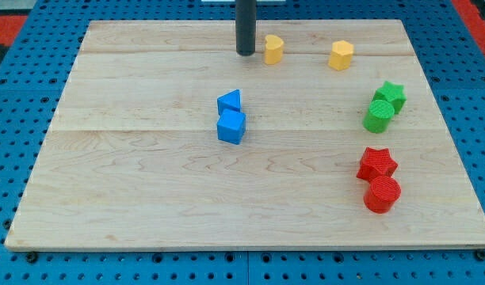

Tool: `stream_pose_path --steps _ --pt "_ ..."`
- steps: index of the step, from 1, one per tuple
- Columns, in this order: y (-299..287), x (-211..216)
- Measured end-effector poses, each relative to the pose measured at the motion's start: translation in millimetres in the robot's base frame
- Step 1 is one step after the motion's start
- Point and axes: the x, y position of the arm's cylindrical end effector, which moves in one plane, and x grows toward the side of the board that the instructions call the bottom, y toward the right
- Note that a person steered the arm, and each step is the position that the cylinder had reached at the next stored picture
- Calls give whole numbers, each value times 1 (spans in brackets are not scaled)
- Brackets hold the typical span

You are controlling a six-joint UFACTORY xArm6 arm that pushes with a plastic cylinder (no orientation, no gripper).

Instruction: Move the yellow heart above the yellow hexagon

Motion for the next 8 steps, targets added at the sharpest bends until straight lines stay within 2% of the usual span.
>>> stream_pose_path --steps 1,2,4,5,7,8 --pt "14 -2" --pt "62 -18" --pt "116 -20" --pt "108 -12" --pt "91 -55" --pt "91 -57"
